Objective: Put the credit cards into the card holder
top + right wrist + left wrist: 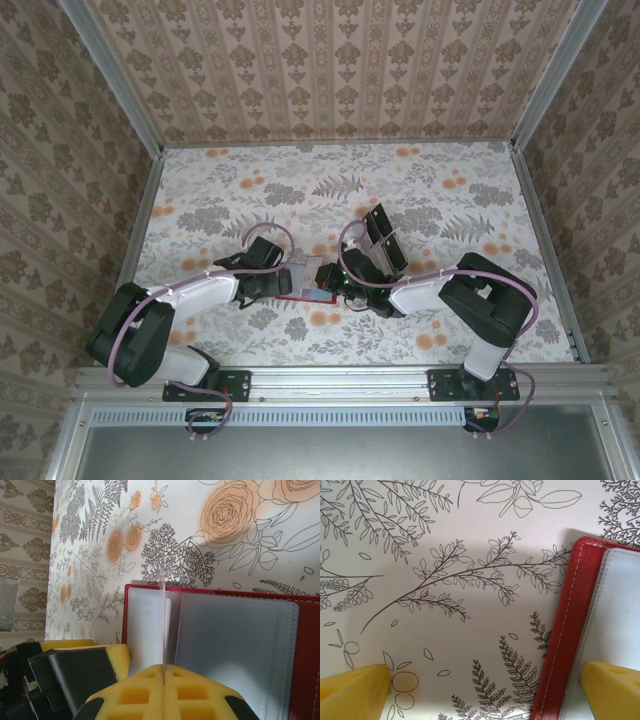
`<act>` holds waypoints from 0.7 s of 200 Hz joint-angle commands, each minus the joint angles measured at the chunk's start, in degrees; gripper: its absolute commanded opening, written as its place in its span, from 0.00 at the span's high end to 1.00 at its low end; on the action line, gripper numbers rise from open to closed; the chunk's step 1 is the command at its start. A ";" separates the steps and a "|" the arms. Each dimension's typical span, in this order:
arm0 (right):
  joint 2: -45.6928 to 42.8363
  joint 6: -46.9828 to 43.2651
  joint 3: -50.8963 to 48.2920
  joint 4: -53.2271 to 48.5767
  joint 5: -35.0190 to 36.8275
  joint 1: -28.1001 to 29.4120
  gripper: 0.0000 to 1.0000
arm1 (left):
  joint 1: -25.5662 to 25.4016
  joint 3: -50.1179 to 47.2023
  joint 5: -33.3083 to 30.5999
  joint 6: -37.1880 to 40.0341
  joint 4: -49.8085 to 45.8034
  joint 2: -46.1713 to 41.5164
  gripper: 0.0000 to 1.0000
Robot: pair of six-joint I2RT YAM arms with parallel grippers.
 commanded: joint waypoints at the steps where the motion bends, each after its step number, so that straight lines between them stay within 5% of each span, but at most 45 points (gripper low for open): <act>1: 1.10 1.29 -1.23 1.65 0.54 0.60 1.00 | -0.40 -1.47 -0.24 -1.09 -2.03 0.52 0.01; 140: 2.84 4.12 -4.26 5.08 0.71 2.83 1.00 | -0.40 -1.65 -0.23 -1.14 -1.98 0.55 0.01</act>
